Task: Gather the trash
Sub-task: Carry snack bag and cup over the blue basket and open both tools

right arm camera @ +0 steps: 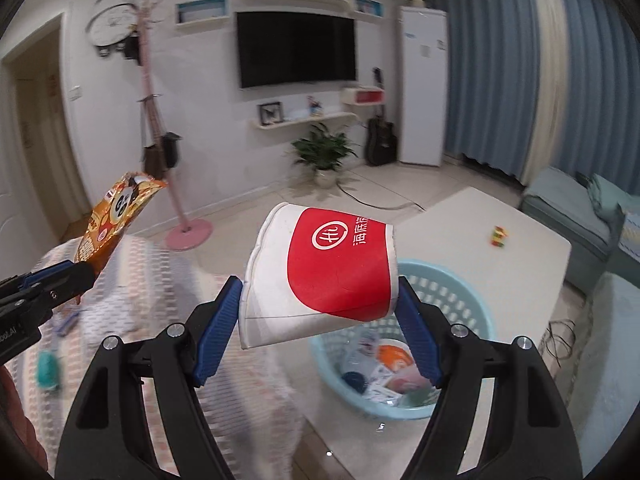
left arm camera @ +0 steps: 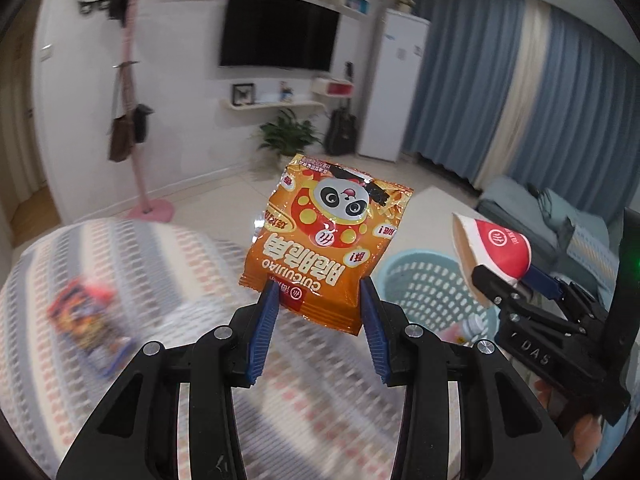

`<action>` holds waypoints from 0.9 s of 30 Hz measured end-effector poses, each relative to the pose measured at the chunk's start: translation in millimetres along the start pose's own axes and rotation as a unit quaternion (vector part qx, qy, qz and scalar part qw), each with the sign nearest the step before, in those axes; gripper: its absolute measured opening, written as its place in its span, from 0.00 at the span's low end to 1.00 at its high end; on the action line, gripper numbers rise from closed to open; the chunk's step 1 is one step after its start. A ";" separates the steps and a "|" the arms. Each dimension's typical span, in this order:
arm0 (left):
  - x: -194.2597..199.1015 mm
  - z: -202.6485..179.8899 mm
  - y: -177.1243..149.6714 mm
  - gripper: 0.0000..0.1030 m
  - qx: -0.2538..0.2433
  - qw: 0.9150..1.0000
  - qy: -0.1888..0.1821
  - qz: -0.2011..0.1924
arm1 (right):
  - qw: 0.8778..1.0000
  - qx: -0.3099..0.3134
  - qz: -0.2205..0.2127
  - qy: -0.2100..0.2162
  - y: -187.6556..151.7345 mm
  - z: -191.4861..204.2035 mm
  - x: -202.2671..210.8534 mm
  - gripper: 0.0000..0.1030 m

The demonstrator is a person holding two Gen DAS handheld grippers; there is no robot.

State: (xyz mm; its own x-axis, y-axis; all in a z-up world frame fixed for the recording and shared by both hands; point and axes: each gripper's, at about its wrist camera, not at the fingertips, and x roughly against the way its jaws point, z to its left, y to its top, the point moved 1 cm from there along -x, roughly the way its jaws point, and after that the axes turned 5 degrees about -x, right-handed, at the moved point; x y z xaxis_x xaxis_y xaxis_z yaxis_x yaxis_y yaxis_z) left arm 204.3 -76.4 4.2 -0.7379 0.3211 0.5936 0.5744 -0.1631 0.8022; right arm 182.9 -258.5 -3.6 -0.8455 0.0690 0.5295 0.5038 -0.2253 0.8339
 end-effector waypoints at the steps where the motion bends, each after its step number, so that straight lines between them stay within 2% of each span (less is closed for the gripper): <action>1: -7.9 -7.1 1.1 0.38 -0.005 1.000 -0.004 0.005 | 1.000 -0.005 0.004 -0.008 -1.0 -9.1 -7.4 0.70; 11: -106.6 -72.8 11.4 0.38 -0.040 0.996 -0.057 0.062 | 0.996 -0.047 0.058 -0.054 -18.0 -74.5 -69.7 0.70; 17: -144.4 -91.6 3.6 0.38 -0.046 0.991 -0.077 0.103 | 0.992 -0.063 0.087 -0.064 -31.0 -98.6 -93.8 0.70; 22: -159.4 -95.3 0.6 0.41 -0.043 0.987 -0.090 0.126 | 0.989 -0.072 0.112 -0.061 -36.7 -111.1 -106.4 0.71; 23: -160.7 -96.1 0.1 0.46 -0.043 0.987 -0.089 0.125 | 0.989 -0.073 0.114 -0.059 -36.6 -111.5 -106.9 0.71; 24: -159.5 -97.2 1.6 0.55 -0.045 0.987 -0.089 0.123 | 0.988 -0.075 0.119 -0.057 -37.1 -113.8 -108.2 0.71; 27: -152.2 -99.7 1.3 0.64 -0.051 0.989 -0.086 0.112 | 0.987 -0.082 0.122 -0.057 -38.3 -118.4 -107.2 0.71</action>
State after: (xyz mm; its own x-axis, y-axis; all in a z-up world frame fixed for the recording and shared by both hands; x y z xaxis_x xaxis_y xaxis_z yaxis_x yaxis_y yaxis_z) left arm 282.1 -218.5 -78.7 -0.5202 0.4183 0.7446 0.6711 -0.3390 0.6593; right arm 233.3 -372.4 -110.7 -0.6721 0.0995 0.7337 0.6469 -0.4032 0.6473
